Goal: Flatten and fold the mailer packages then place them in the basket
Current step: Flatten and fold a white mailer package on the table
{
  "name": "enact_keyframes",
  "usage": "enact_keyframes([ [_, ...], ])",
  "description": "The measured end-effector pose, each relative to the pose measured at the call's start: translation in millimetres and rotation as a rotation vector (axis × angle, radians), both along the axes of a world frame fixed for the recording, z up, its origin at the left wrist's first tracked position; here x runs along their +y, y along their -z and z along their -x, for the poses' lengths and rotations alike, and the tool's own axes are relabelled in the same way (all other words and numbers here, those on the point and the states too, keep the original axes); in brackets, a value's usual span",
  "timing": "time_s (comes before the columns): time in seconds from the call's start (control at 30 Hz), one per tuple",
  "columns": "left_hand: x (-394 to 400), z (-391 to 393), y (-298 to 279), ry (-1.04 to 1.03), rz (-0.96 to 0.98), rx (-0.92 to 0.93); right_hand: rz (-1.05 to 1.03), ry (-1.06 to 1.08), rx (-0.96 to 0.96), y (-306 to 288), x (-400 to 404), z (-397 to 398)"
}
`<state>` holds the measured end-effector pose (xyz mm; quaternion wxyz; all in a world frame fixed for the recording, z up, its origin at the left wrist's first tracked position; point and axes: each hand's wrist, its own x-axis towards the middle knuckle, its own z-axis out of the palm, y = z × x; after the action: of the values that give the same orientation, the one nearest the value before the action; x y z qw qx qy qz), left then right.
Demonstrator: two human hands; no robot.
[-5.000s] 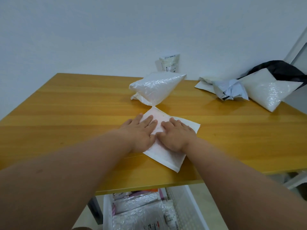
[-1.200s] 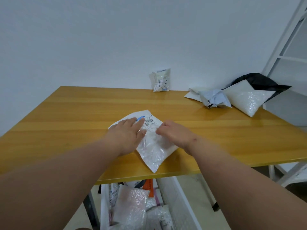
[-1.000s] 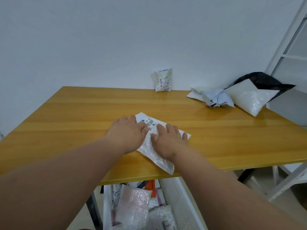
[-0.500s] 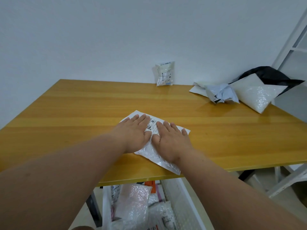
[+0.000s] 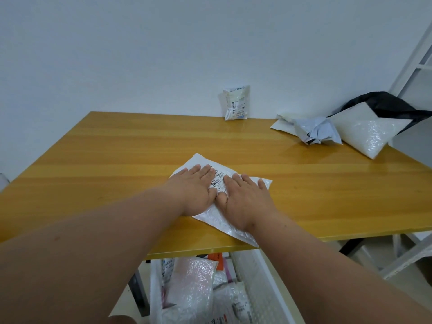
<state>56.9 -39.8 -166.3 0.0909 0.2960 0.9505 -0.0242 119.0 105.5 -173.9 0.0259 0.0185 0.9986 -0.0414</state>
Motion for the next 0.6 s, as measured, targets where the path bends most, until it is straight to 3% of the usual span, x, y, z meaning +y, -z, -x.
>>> enact_keyframes([
  [0.6,2.9,4.8,10.2,0.006,0.045,0.007,-0.021,0.007,0.032,5.9,-4.7,1.5],
])
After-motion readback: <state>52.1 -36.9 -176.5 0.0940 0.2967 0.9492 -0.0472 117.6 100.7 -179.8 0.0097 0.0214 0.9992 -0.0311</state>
